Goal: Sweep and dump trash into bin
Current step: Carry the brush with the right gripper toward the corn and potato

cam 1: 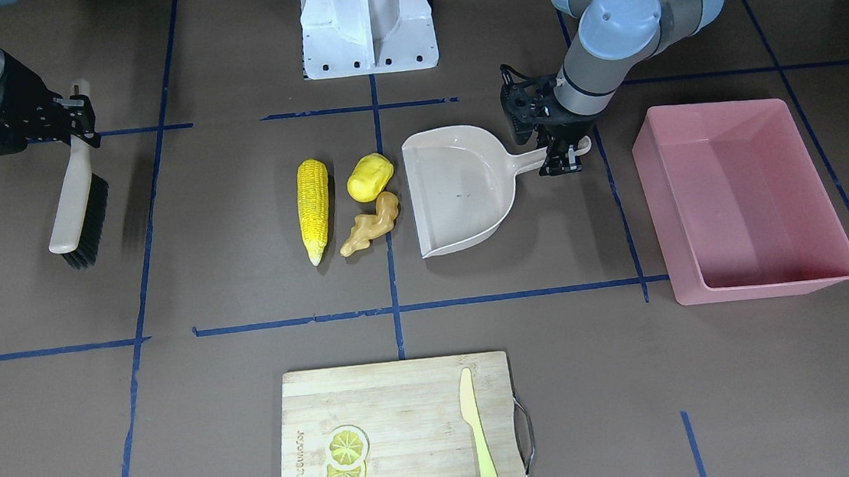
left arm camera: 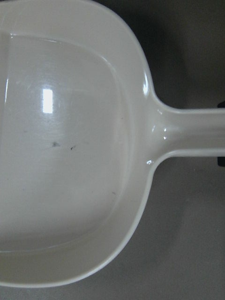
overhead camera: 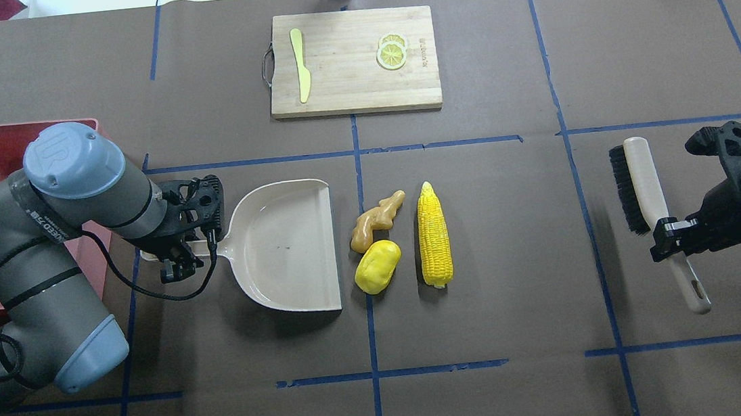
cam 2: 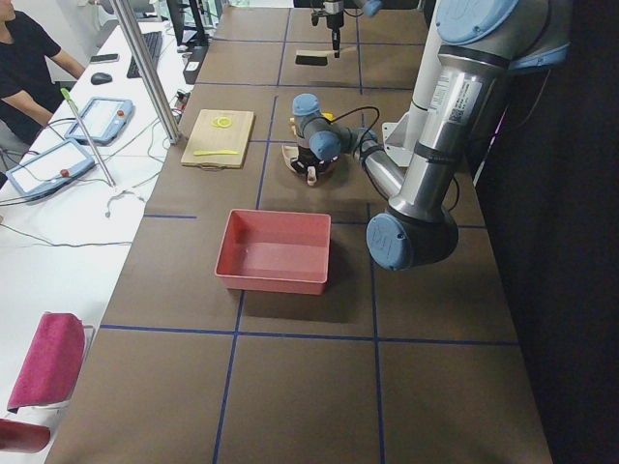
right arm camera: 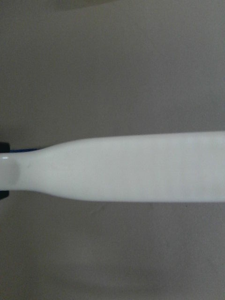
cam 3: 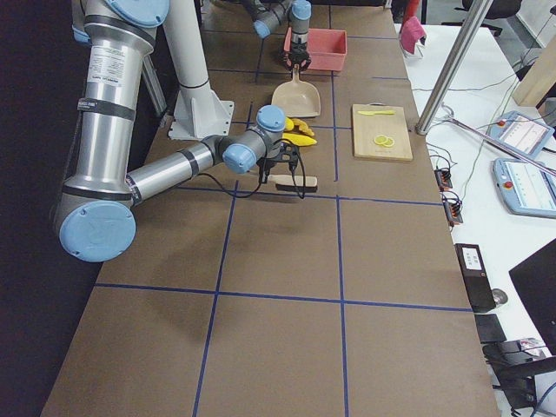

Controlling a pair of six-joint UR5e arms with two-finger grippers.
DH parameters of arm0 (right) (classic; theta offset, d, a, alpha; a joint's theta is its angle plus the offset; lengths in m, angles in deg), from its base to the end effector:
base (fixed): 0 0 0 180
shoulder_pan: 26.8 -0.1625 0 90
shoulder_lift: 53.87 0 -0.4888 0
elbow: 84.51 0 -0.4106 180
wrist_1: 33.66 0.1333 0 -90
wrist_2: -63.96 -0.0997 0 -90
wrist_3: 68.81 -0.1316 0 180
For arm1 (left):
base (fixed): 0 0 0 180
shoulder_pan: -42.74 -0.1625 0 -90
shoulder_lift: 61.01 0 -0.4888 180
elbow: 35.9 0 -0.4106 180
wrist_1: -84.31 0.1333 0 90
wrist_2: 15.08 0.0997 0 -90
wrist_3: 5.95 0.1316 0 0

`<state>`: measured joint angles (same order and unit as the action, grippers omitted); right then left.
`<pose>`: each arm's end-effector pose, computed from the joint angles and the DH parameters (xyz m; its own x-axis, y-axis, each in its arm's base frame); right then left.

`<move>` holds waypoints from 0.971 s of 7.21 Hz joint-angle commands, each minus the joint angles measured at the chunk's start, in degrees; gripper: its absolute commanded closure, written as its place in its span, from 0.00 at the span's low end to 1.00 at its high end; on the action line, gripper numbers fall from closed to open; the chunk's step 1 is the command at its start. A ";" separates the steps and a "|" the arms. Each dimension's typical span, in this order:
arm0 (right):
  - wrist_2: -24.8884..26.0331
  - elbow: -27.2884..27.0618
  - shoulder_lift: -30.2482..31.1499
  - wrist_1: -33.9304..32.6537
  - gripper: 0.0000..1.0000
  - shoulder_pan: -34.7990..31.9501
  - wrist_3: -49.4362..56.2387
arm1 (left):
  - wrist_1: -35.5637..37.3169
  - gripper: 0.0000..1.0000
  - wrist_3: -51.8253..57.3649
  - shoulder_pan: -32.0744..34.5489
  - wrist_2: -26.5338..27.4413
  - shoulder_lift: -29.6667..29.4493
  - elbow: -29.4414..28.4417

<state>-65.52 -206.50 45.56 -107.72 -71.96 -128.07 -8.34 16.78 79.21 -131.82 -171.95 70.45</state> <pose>-0.2753 -0.3472 0.5046 0.6114 0.0553 0.7894 0.0515 0.9927 -0.1095 0.4813 -0.4479 0.3964 0.0371 0.9968 -0.0701 -0.6840 0.0765 0.7254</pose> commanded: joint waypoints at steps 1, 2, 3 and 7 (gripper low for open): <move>-0.07 -0.34 -5.98 -7.29 1.00 0.25 -0.07 | 2.38 1.00 0.39 -1.22 1.69 -1.46 0.01; 0.01 -0.35 -6.96 -7.68 1.00 1.03 -1.02 | 3.17 1.00 0.39 -1.66 1.69 -2.34 -0.17; 0.19 -0.35 -7.76 -7.68 1.00 3.04 -2.42 | 3.96 1.00 0.30 -2.09 1.77 -2.87 -0.17; 9.74 0.18 -19.34 -17.60 1.00 16.03 -9.80 | 4.32 1.00 0.30 -2.27 1.78 -3.58 -0.43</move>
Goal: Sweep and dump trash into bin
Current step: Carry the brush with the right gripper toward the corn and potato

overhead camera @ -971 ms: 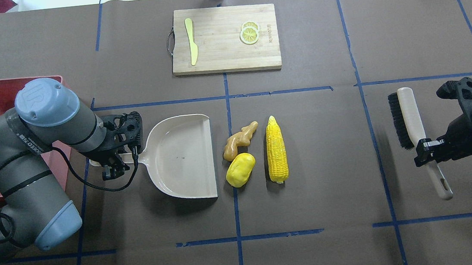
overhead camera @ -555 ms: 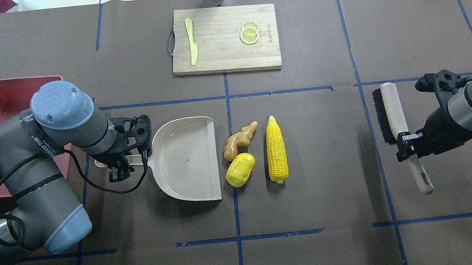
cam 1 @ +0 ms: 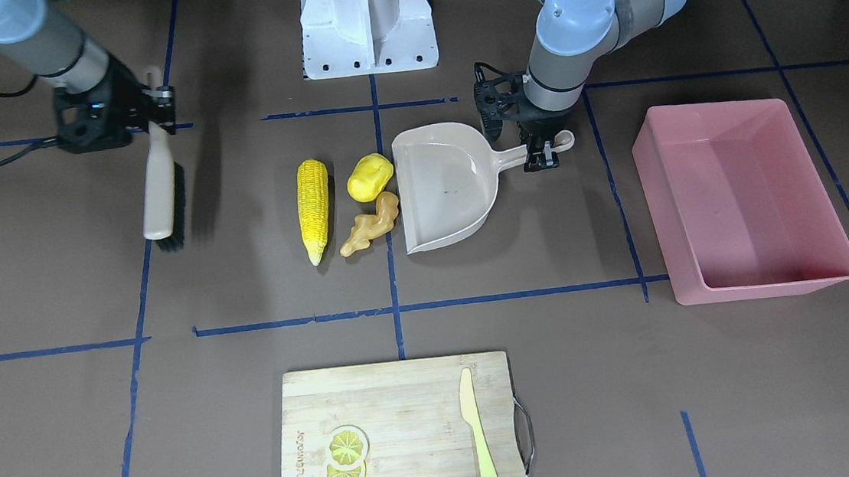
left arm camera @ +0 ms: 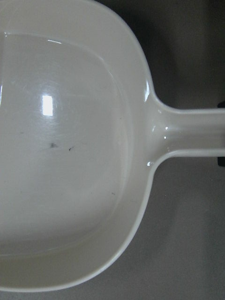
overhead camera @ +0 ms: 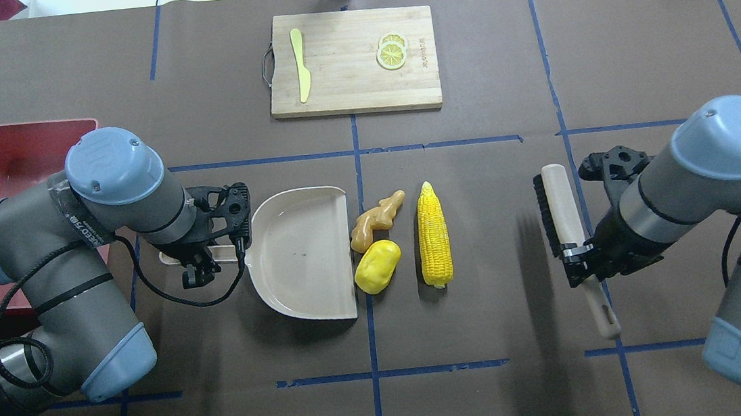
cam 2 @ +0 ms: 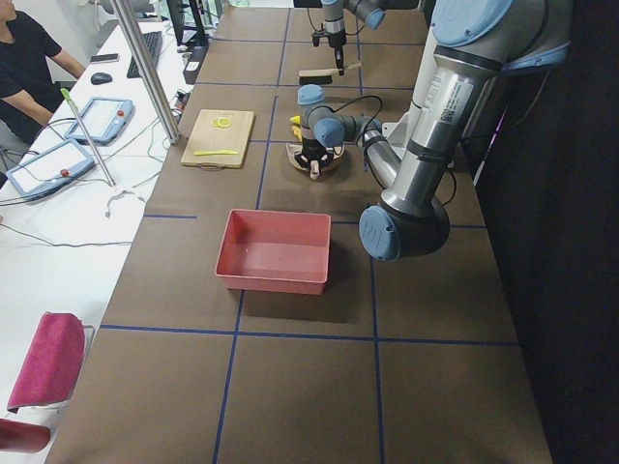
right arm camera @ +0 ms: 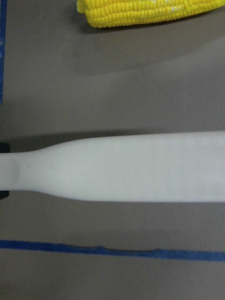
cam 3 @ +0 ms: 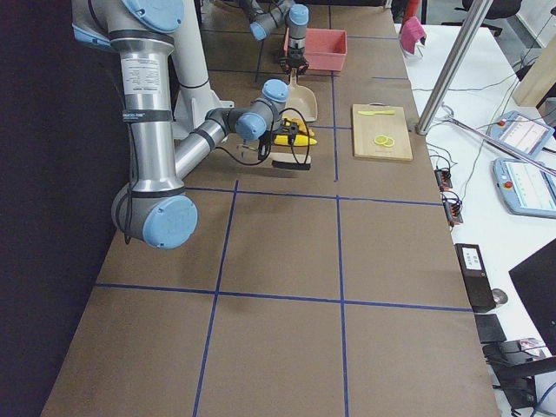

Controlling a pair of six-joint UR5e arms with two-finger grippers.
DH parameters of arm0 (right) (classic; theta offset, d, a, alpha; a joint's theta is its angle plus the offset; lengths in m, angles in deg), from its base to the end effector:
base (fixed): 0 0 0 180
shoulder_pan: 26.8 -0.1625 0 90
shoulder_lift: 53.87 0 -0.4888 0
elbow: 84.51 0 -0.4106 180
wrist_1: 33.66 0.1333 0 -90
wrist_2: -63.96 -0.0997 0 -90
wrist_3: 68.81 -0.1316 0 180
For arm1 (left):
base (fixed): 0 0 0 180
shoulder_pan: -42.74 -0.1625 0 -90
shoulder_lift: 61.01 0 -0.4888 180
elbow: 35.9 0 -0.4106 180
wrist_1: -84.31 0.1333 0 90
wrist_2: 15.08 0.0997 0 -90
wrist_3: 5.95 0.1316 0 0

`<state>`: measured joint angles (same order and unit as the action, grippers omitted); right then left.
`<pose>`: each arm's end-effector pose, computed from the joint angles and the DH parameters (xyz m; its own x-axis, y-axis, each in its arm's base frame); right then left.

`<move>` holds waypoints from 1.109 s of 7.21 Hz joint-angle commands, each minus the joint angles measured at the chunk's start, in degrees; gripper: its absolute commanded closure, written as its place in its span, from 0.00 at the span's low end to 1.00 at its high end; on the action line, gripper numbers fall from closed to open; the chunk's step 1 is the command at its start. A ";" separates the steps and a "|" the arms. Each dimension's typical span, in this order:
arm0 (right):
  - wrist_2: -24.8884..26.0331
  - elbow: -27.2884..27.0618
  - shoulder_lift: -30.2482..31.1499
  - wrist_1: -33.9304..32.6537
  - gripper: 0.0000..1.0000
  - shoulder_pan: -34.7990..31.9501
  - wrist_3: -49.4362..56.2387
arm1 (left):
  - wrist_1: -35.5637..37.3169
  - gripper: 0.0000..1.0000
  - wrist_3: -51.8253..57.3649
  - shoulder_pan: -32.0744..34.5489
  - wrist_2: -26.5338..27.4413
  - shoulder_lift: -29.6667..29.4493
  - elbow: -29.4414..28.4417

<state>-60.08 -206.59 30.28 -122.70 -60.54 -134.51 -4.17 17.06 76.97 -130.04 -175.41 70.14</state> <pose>-0.3991 -0.3383 0.4186 0.6590 0.0301 0.7515 0.1132 0.9838 -0.1387 0.5077 -0.4395 0.3715 0.0162 0.9983 -0.0566 -0.7057 0.0515 0.7066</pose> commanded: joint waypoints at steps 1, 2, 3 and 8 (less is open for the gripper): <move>4.77 1.14 -6.96 -5.76 1.00 6.13 -3.82 | 0.15 1.00 0.02 -0.04 0.00 -0.12 -0.13; 4.77 2.63 -9.34 -7.36 1.00 6.76 -3.82 | 0.15 1.00 0.02 -0.04 0.00 -0.21 -0.04; 5.03 4.38 -10.66 -7.37 1.00 7.46 -3.91 | 0.15 1.00 -0.07 -0.13 0.09 -0.21 -0.13; 7.41 11.69 -17.43 -7.46 1.00 11.06 -5.04 | 0.15 1.00 -0.07 -0.04 1.41 -0.38 -0.21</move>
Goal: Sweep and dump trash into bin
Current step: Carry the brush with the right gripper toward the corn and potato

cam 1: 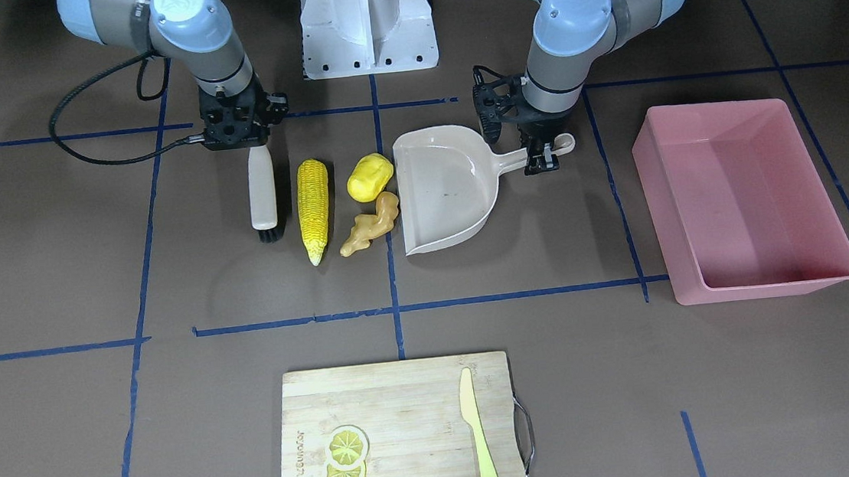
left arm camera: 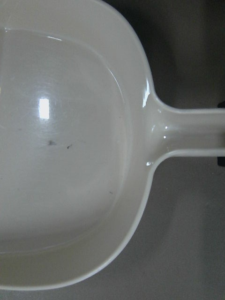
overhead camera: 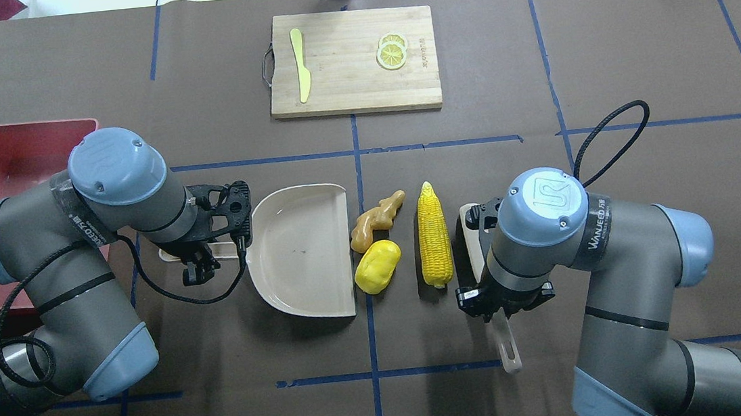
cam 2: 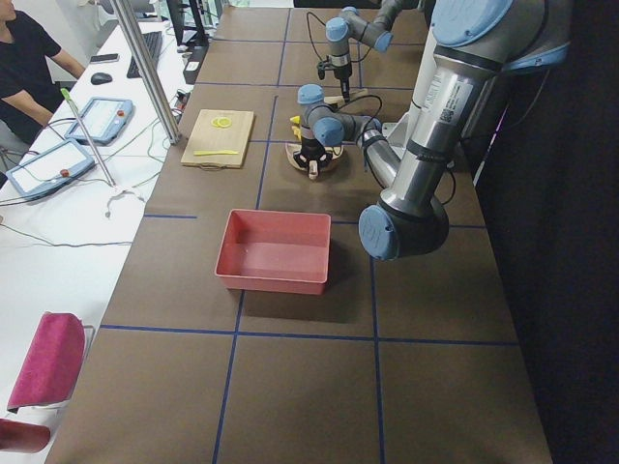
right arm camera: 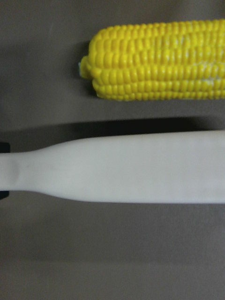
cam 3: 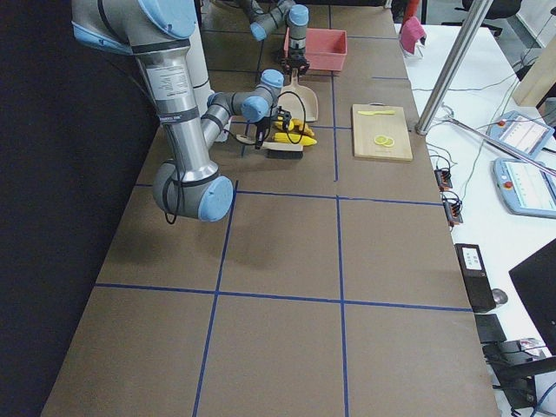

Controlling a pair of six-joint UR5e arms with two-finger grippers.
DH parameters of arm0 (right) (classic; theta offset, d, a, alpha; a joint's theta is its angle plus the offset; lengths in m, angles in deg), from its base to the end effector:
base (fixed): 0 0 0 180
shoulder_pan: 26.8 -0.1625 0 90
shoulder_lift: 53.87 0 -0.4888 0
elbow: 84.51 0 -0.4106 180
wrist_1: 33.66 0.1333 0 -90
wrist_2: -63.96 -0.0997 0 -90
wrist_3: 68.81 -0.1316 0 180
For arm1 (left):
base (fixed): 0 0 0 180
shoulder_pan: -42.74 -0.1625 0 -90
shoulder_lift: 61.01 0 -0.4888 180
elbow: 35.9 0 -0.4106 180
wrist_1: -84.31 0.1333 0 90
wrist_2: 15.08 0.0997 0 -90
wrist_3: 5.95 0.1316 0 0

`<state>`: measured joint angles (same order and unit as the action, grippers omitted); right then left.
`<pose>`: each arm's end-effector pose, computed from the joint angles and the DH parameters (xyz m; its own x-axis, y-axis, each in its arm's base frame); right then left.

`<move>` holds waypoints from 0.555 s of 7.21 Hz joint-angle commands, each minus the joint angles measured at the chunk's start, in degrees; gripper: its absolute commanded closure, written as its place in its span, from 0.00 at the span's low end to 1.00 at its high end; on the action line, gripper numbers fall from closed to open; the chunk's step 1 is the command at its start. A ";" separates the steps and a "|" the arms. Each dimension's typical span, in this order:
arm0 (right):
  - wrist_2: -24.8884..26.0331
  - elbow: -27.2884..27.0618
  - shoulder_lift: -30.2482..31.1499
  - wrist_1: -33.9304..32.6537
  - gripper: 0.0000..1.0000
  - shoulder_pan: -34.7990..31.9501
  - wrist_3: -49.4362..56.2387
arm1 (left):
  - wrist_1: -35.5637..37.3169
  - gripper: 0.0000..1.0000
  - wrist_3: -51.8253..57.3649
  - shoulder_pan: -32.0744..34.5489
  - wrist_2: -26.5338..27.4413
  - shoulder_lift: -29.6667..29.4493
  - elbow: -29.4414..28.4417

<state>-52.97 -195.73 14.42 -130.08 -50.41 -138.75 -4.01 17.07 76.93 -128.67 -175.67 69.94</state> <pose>-0.5490 -0.3204 0.3720 0.7296 -0.0148 0.6837 0.1491 0.9792 -0.1379 0.5084 -0.4429 0.3715 0.0310 0.9986 -0.0418 -0.7134 0.0514 0.6989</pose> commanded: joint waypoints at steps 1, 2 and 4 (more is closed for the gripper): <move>0.30 1.96 -3.76 0.01 1.00 1.46 -2.38 | 0.00 1.00 -0.16 -0.35 0.03 -0.47 -0.36; 0.30 4.58 -7.52 0.10 1.00 1.81 -3.53 | 0.00 1.00 -0.16 -0.44 0.03 -0.64 -0.37; 0.39 8.90 -13.60 0.36 1.00 2.51 -5.90 | 0.08 0.99 -0.16 -0.53 0.03 -1.17 -0.46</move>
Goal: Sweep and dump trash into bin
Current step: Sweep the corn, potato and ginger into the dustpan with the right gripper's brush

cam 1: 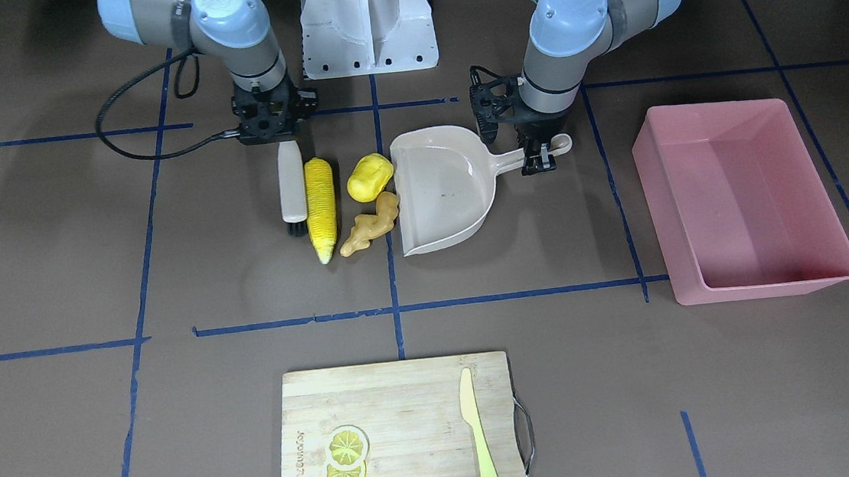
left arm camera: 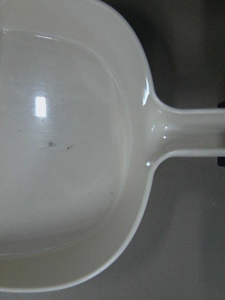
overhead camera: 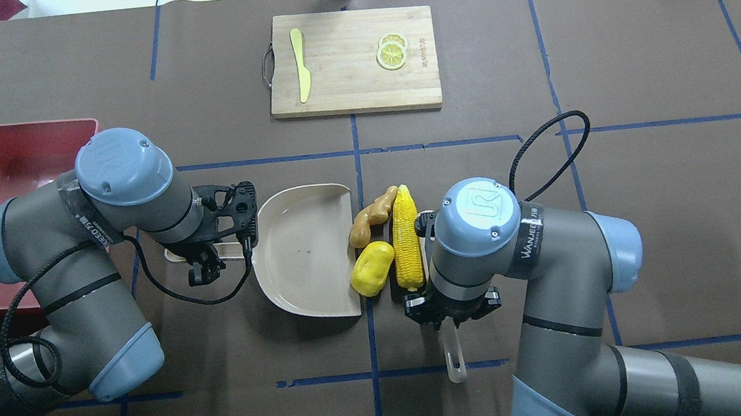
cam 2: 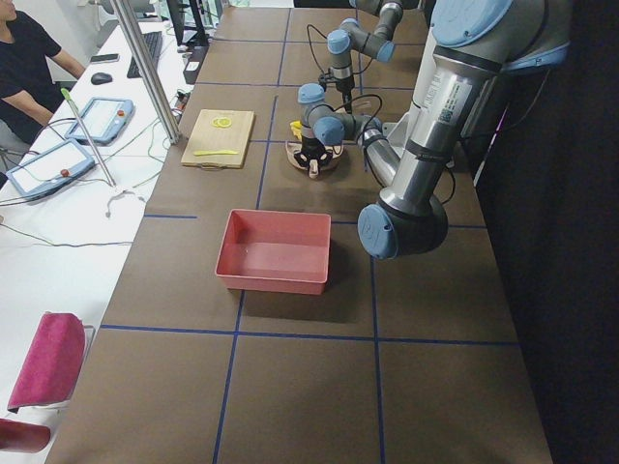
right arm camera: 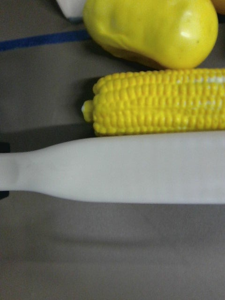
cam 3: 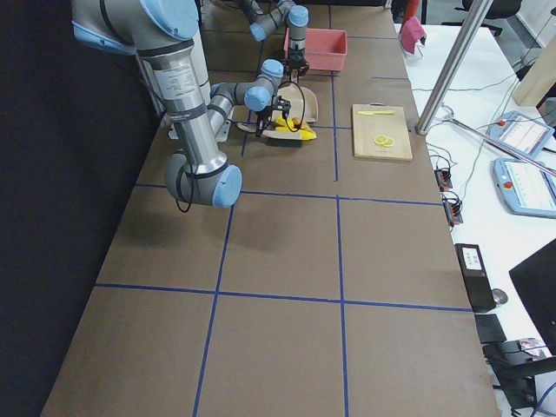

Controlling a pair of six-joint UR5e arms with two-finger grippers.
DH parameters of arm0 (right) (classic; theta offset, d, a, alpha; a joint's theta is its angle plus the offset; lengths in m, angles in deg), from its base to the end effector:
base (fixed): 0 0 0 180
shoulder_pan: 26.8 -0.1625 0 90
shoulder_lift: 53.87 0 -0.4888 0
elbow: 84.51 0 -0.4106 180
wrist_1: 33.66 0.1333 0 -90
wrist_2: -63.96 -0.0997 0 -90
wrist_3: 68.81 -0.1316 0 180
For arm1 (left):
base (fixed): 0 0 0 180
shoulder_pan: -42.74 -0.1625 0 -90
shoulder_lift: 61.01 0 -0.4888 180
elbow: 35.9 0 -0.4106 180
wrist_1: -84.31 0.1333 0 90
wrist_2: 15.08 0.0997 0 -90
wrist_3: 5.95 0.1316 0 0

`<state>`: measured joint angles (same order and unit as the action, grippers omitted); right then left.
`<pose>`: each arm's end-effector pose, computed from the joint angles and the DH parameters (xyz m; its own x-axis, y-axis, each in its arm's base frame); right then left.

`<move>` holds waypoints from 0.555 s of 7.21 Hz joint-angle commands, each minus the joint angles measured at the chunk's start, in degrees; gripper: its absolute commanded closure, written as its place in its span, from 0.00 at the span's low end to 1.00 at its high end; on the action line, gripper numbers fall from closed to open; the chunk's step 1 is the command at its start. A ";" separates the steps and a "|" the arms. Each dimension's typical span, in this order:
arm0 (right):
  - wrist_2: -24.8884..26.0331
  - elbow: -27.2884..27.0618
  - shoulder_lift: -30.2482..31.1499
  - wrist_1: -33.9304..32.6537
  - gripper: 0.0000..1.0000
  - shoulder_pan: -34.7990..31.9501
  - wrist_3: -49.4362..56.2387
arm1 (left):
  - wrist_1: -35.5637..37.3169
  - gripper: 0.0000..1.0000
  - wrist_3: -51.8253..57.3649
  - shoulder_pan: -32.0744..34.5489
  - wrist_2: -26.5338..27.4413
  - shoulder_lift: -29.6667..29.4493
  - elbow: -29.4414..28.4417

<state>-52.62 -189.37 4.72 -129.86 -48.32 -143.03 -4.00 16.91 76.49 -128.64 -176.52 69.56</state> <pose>-0.6152 -0.3226 0.3089 0.7014 0.0152 0.7126 0.1358 0.9786 -0.1545 0.5156 -0.4416 0.3647 0.0253 0.9989 -0.0391 -0.7092 0.0456 0.7036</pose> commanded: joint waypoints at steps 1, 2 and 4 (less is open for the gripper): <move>0.04 2.82 -5.32 0.14 1.00 0.69 -1.72 | 0.07 0.98 -0.09 -0.09 0.00 -0.67 -0.08; 0.12 3.60 -7.51 0.14 1.00 0.69 -1.72 | 0.07 0.98 -0.18 -0.09 0.00 -0.68 -0.08; 0.12 7.90 -12.78 0.23 1.00 1.39 -4.34 | 0.07 0.97 -0.27 -0.53 1.48 -0.85 -0.17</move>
<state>-52.55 -184.03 -4.72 -129.70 -47.29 -145.83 -3.93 16.72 76.15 -128.25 -177.26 69.43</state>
